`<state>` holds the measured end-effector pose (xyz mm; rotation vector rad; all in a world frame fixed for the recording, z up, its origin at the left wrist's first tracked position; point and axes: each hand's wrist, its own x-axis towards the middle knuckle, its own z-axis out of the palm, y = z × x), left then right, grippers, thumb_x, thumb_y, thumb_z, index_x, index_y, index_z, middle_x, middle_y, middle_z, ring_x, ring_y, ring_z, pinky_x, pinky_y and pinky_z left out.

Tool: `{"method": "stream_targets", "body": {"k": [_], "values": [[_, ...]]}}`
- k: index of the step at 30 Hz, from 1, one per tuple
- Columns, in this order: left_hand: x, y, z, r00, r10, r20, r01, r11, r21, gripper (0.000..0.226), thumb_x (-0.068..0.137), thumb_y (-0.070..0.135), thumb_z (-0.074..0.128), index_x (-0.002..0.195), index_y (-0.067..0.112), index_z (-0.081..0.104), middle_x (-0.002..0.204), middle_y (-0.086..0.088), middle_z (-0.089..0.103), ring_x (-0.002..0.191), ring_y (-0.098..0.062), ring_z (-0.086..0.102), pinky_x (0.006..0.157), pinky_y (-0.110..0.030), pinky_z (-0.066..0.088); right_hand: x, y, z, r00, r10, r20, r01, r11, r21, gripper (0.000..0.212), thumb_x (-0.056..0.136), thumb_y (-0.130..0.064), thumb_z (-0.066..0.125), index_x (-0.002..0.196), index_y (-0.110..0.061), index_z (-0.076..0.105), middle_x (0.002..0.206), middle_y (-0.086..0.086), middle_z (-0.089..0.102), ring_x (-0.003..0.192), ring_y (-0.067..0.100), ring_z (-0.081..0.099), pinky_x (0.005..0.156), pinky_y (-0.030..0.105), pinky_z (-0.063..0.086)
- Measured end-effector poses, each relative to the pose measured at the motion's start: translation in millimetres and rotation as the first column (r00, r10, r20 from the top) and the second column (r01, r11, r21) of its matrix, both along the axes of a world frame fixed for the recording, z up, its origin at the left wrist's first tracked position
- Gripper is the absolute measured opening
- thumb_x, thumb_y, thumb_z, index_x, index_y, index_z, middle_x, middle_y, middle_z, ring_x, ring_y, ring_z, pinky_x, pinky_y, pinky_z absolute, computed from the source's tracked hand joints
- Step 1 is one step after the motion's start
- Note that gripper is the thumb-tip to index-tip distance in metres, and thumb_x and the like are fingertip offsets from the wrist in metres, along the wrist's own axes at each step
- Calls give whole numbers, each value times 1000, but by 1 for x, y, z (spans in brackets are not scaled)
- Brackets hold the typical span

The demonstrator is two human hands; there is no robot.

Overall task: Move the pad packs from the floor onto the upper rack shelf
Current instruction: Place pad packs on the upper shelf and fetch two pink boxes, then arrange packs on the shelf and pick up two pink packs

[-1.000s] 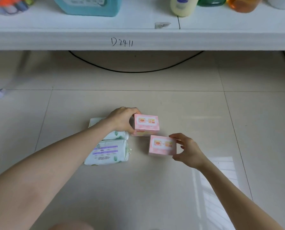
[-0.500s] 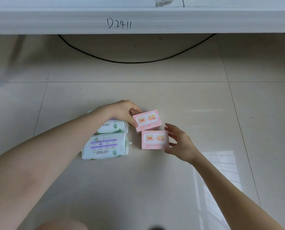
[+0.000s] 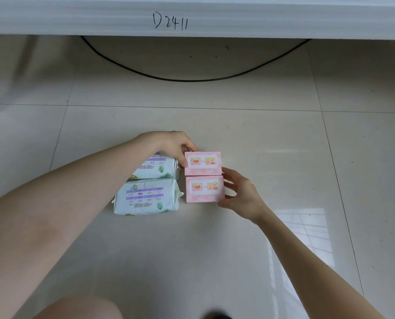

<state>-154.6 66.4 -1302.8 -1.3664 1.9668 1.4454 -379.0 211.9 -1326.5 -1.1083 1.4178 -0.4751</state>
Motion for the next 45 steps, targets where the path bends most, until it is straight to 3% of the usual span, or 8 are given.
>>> {"method": "stream_targets", "body": {"k": [8,11,14,18,22,29,39,45], "values": [[-1,2,0,998,-3,57,4,1000,-23,53,79,15,78,128,23,62,114,3,70,107,-15,65,101,-40,48,1,2,-1,999,9,-45,-9,1000,-10,82,69,3,74,141,-19,43,132,-7,57,123,13,54,88,37,56],[0,8,5,994,48,97,-35,992,-124,59,81,27,76,135,25,54,128,0,61,118,-18,57,105,-38,43,1,3,6,984,57,-168,-63,997,-36,87,70,-6,77,145,-20,37,136,-5,53,125,14,50,86,24,46],[3,18,17,988,79,130,-40,959,-279,64,89,38,65,145,24,40,147,-3,45,132,-23,44,109,-37,35,-1,8,19,952,98,-289,-123,990,-70,90,75,-19,78,150,-19,28,145,-5,45,130,15,45,95,24,41],[11,44,41,968,22,250,106,867,-486,67,95,45,52,151,22,26,157,-4,29,142,-24,29,115,-39,25,-2,18,49,806,204,-556,-314,943,-108,82,87,-36,64,153,-19,18,156,-3,29,141,19,32,109,37,34],[13,75,74,931,45,362,168,828,-535,66,98,48,42,153,23,17,162,-1,13,149,-20,9,120,-46,8,1,26,92,642,237,-729,-433,897,-89,73,94,-39,50,153,-20,12,161,2,16,146,19,21,114,41,23],[8,122,166,894,31,448,252,791,-558,64,99,48,38,153,19,20,162,-4,13,150,-21,7,118,-47,3,1,34,193,443,336,-831,-536,842,54,72,97,-41,40,154,-19,0,162,3,4,149,20,4,118,48,6],[3,164,349,878,66,474,251,780,-573,64,97,46,44,152,20,25,161,-6,18,149,-23,12,118,-50,5,-5,40,381,334,353,-874,-587,803,100,73,97,-43,38,154,-19,-1,162,5,7,149,21,6,118,51,4],[3,176,477,869,112,482,243,752,-613,65,96,48,42,152,23,19,162,-3,15,149,-21,10,118,-48,3,-1,43,505,318,294,-902,-604,796,47,71,98,-44,36,154,-18,0,161,5,11,149,21,7,117,51,3]]}}
